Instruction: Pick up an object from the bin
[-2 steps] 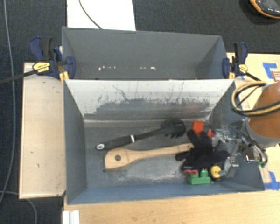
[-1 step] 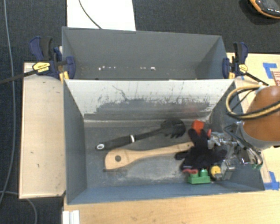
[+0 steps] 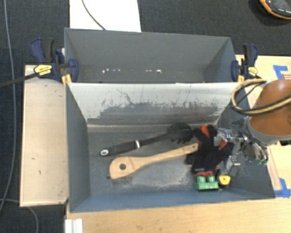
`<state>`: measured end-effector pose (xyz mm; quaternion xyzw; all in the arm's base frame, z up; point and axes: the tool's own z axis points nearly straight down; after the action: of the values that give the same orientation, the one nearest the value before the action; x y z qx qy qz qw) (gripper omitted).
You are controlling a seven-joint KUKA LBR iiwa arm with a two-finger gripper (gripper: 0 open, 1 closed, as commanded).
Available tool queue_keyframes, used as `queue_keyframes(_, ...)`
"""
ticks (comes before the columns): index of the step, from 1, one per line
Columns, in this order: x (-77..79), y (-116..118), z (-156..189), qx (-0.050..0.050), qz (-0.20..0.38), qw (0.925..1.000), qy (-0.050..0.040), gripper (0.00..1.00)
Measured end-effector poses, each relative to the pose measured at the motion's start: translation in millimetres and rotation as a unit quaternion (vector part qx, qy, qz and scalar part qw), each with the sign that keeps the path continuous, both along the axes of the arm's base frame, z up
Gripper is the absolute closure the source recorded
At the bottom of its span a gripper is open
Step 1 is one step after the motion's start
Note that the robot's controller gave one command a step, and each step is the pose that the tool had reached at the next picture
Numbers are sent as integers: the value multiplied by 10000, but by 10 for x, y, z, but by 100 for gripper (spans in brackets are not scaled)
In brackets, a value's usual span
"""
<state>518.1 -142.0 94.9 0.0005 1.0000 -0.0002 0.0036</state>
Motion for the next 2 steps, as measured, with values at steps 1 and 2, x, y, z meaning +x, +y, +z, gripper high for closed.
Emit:
queue_keyframes(1,-259,56,970,-18,919,9958,-23,0)
queue_keyframes(2,-310,298,1,7,-157,9999,-4,0)
